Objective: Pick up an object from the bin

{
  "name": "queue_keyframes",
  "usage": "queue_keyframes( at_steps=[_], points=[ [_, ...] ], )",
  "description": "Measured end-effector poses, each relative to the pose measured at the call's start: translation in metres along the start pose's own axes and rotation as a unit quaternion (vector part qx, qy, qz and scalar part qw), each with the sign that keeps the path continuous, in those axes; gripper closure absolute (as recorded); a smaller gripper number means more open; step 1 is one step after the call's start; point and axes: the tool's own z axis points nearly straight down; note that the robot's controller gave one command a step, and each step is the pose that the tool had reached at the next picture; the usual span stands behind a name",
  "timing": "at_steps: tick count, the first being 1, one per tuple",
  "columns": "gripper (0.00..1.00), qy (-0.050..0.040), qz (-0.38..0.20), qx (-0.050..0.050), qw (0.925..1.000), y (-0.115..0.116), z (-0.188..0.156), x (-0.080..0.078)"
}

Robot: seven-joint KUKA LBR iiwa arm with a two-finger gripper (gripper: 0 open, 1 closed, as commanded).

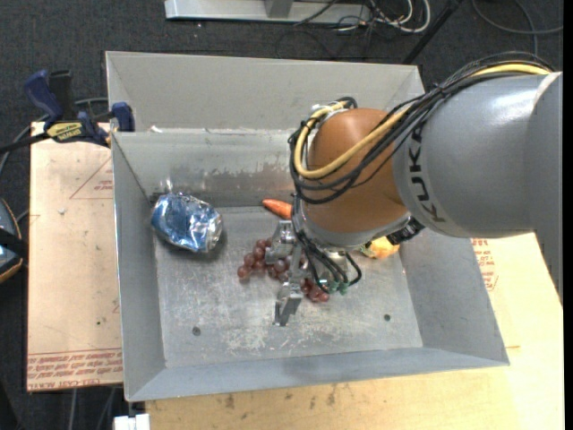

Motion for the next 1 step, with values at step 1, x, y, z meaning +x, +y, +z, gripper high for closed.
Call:
queue_keyframes(
  at_steps=[1],
  points=[
    [0.0, -0.0037, 0.001, 0.0, 1.0, -0.0006, -0.0037, -0.0019]
  ],
)
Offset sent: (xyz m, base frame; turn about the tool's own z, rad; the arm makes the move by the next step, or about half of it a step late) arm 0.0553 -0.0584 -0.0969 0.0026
